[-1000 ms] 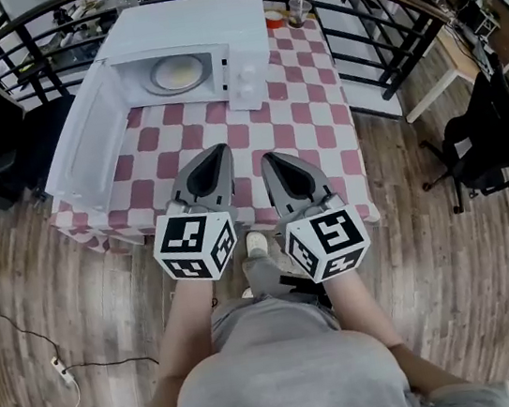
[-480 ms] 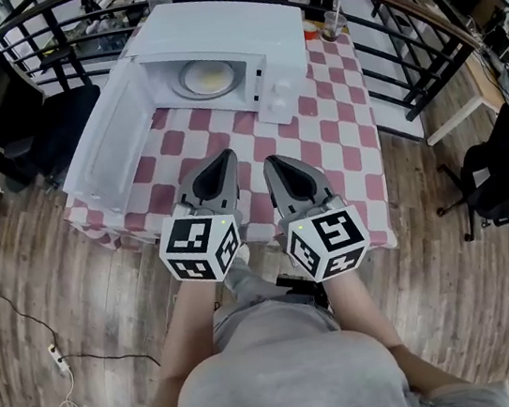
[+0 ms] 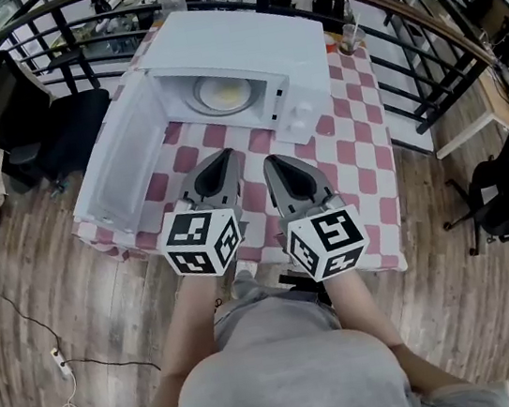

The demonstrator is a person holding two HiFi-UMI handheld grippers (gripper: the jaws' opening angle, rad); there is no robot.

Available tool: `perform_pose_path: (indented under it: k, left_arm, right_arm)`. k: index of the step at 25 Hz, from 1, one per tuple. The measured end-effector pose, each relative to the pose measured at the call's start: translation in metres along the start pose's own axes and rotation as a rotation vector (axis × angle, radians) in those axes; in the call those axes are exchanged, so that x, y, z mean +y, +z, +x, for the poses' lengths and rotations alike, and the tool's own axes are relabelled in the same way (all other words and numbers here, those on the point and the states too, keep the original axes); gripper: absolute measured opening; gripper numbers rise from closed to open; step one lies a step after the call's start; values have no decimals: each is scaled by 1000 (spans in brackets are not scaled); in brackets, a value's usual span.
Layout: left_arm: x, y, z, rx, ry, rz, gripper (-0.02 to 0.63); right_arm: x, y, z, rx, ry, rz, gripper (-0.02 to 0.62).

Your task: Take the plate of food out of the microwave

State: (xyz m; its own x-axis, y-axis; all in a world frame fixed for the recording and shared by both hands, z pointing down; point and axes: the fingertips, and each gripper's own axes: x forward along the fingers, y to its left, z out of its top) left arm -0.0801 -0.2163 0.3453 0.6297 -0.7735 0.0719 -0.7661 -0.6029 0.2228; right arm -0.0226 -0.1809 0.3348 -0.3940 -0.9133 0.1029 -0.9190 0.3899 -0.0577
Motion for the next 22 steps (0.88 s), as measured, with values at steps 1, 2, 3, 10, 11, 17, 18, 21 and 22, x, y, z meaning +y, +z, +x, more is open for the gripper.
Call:
perform_pose_path:
  k: [1, 2, 3, 10, 11, 17, 18, 21, 22]
  left_arm:
    - [3, 1, 4, 0, -2, -3, 3]
    - [6, 1, 8, 1, -4, -5, 3]
    - [9, 1, 12, 2, -6, -7, 3]
    - [32, 1, 33, 20, 9, -26, 3]
    - [35, 1, 36, 22, 9, -29, 3]
    - [58, -3, 53, 36, 45, -101, 5]
    - [61, -4, 56, 41, 44, -120, 5]
    - [70, -11, 65, 66, 34, -178, 63]
    - [72, -13, 68, 78, 33, -197, 89]
  right_arm:
    - [-2, 0, 5, 2, 1, 0, 26]
    - [-3, 0, 10, 4, 1, 0, 26]
    - [-5, -1, 15, 6, 2, -1, 27]
    - [-13, -1, 43, 20, 9, -1, 28]
    - [-15, -2, 46, 22, 9, -1, 26]
    - [-25, -6, 63, 34, 0, 6, 28]
    - [-27, -6, 66, 36, -2, 9, 26]
    - [-32, -9, 73, 45, -13, 17, 28]
    - [-34, -10, 76, 48, -16, 20, 26]
